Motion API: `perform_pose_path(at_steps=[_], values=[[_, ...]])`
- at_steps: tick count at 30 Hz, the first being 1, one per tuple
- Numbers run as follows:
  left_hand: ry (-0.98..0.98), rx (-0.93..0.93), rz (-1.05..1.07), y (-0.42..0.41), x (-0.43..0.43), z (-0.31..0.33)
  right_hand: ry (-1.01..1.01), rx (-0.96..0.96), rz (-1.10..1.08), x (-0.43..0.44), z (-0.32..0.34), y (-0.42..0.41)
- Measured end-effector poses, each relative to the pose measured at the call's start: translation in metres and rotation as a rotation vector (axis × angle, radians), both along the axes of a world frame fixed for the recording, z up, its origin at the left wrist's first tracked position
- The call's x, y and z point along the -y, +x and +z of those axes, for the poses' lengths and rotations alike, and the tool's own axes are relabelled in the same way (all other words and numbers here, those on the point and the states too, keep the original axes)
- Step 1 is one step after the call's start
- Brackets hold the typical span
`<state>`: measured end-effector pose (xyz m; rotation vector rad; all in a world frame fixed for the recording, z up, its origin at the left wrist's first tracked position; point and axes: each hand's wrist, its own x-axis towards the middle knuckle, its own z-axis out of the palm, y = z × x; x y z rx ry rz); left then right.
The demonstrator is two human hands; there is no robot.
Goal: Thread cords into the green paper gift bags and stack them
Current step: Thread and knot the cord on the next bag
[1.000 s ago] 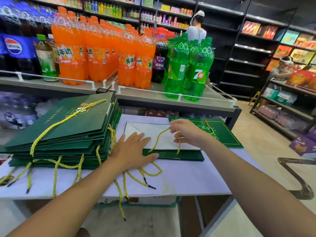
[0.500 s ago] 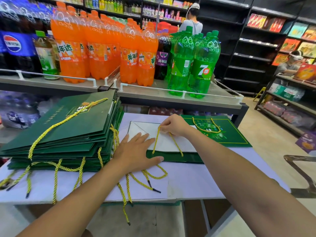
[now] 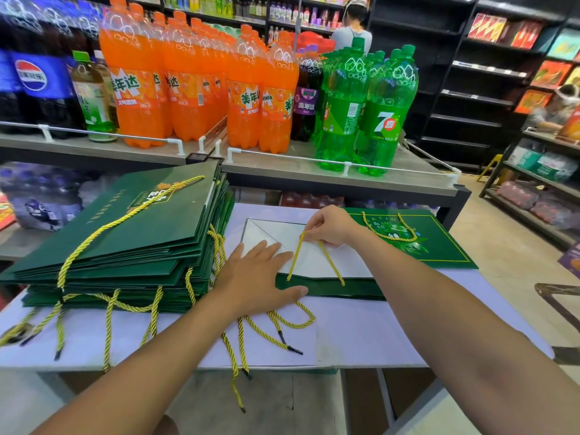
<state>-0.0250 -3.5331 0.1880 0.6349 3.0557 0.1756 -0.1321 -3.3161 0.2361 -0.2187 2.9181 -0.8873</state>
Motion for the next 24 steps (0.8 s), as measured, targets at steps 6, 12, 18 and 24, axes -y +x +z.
perform_pose_path(at_steps=[6, 12, 18, 24], values=[[-0.002, 0.001, 0.022, 0.001, 0.0, -0.001, 0.248, -0.226, -0.074, -0.003, -0.006, 0.007], [0.048, 0.017, 0.037, 0.003, -0.001, 0.003, -0.08, 0.056, -0.134, -0.011, 0.037, 0.032], [0.118, 0.008, 0.046, 0.003, 0.0, 0.008, -0.435, -0.027, -0.181, -0.016, 0.051, 0.068], [0.377, 0.029, 0.138, 0.005, -0.004, 0.02, 0.07, -0.117, 0.156, -0.015, 0.018, 0.129]])
